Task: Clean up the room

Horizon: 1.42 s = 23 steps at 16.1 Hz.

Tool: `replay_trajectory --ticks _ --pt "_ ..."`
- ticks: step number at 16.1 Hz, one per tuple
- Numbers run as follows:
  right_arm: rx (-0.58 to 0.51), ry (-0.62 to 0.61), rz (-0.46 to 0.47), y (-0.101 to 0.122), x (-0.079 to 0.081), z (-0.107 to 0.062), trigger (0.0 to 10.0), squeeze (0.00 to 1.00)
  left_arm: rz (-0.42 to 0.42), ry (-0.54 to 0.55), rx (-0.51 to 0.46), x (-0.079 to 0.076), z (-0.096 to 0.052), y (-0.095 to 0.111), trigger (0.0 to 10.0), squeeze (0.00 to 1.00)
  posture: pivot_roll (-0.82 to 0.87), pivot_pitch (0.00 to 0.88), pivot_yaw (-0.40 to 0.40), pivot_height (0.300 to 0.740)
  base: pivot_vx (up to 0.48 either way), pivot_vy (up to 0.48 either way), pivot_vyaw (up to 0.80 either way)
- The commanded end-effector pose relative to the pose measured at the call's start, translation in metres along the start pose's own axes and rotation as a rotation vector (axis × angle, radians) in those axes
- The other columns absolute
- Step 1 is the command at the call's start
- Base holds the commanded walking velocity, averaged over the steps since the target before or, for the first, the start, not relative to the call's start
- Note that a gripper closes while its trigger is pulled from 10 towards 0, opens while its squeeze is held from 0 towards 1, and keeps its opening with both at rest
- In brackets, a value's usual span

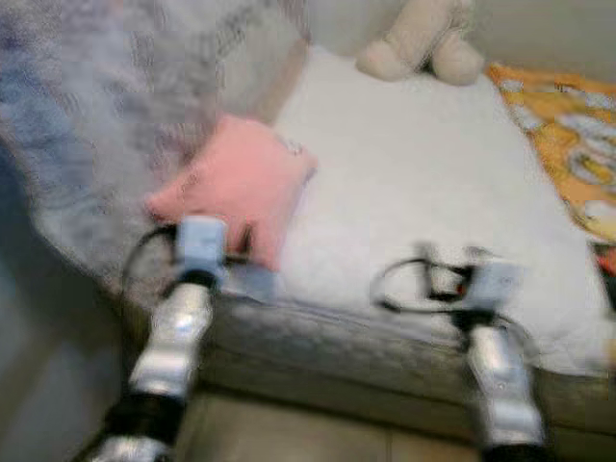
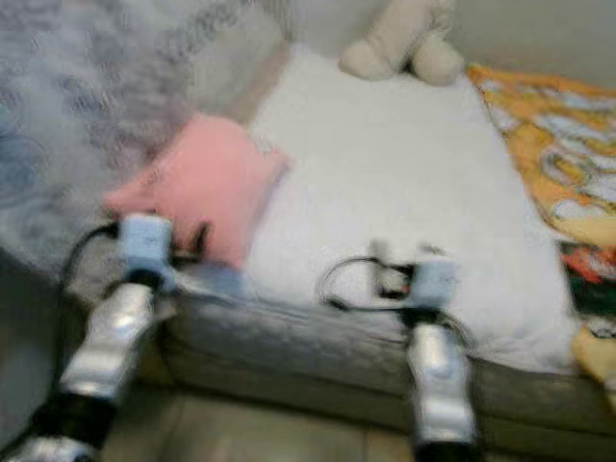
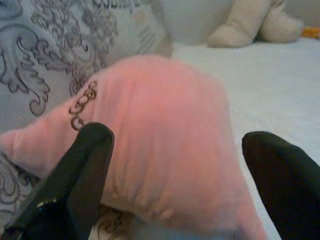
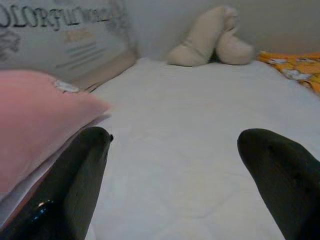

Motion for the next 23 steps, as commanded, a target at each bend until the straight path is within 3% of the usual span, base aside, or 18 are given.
replay_trajectory --ticks 1,4,8,12,13,14,18,23 --pt "-0.030 -0.020 -0.038 0.007 -0.011 0.001 10.0 0.00 -0.011 -0.027 -0.030 -0.010 0.006 0.009 10.0 0.00 -0.05 0.000 -0.035 0.740 0.262 -0.401 0.00" --pt "-0.039 0.008 -0.059 0.009 -0.005 0.006 10.0 0.00 -0.008 -0.049 -0.034 -0.017 0.009 0.012 10.0 0.00 -0.06 0.000 -0.025 0.740 0.261 -0.401 0.00" --pt "-0.009 -0.031 0.002 0.000 -0.010 0.004 10.0 0.00 -0.082 -0.013 -0.006 -0.009 0.009 0.007 10.0 0.00 -0.05 0.000 -0.029 0.740 0.266 -0.396 0.00" --pt "0.008 -0.008 0.018 -0.006 0.000 0.001 10.0 0.00 -0.086 -0.043 -0.017 -0.014 0.005 0.009 10.0 0.00 -0.04 0.000 -0.032 0.740 0.272 -0.392 0.00" --pt "0.011 -0.006 0.015 -0.007 0.000 0.002 10.0 0.00 -0.101 -0.063 -0.037 -0.017 0.004 0.013 10.0 0.00 -0.04 0.000 -0.032 0.740 0.274 -0.390 0.00" --pt "0.017 -0.001 0.011 -0.008 0.002 0.003 10.0 0.00 -0.175 -0.097 -0.078 -0.022 0.004 0.021 10.0 0.00 -0.05 0.000 -0.037 0.740 0.000 -0.435 0.00" --pt "0.014 0.028 -0.003 -0.005 0.004 0.010 10.0 0.00 -0.141 -0.084 -0.072 -0.024 0.010 0.023 10.0 0.00 -0.05 0.000 -0.048 0.740 0.000 -0.437 0.00" --pt "0.015 0.038 -0.016 -0.006 0.007 0.014 10.0 0.00 -0.133 -0.112 -0.075 -0.025 0.007 0.022 10.0 0.00 -0.03 0.000 -0.033 0.740 0.000 -0.440 0.00"
Point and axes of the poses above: a point about 5 cm out from each wrist's last joint towards the gripper, its own z axis pointing out of the wrist towards the gripper, its own y axis along the axis of the wrist's last joint, x = y × z, the point moved 5 cm from there along z, pointing out of the wrist towards the gripper, and after that the axes turned 4 degrees about z, right-handed, at the moved point
